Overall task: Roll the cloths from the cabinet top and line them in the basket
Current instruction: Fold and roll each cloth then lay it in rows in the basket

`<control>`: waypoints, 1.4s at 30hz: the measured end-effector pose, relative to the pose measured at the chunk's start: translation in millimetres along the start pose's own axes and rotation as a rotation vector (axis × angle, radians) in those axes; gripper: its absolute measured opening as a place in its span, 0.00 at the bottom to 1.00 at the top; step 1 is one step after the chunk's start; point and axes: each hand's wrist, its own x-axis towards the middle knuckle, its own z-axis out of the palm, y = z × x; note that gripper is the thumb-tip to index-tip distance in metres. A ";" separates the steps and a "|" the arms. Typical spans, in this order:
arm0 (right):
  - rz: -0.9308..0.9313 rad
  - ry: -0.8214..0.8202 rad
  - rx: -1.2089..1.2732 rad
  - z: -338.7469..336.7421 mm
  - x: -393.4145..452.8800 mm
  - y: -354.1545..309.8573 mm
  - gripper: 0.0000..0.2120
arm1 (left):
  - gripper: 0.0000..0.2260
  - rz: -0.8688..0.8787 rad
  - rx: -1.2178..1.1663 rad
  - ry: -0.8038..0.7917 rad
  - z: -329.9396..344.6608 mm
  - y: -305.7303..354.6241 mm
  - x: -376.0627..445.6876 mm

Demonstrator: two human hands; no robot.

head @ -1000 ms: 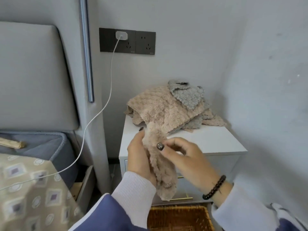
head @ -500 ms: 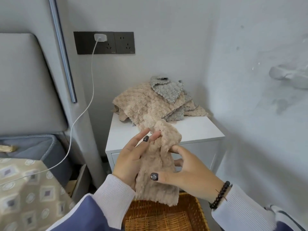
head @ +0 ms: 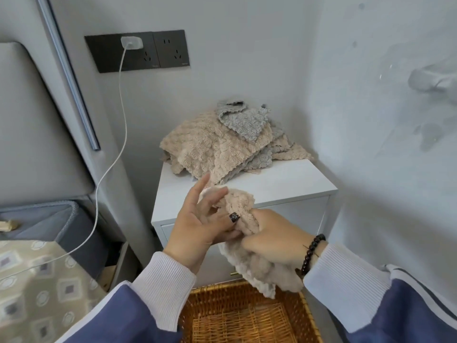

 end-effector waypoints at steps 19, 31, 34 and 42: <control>-0.014 0.048 0.172 -31.1 -2.4 15.2 0.09 | 0.07 -0.297 0.278 0.191 -30.7 7.2 1.9; -0.019 0.263 -0.348 -40.5 11.8 21.1 0.10 | 0.08 0.170 1.182 0.219 -41.9 7.9 0.6; -0.022 0.318 -0.422 -43.8 22.4 22.8 0.09 | 0.08 0.193 1.214 0.226 -44.1 11.0 4.6; -0.004 0.531 -0.438 -47.4 53.0 28.5 0.09 | 0.07 0.152 1.297 0.363 -60.0 17.5 25.7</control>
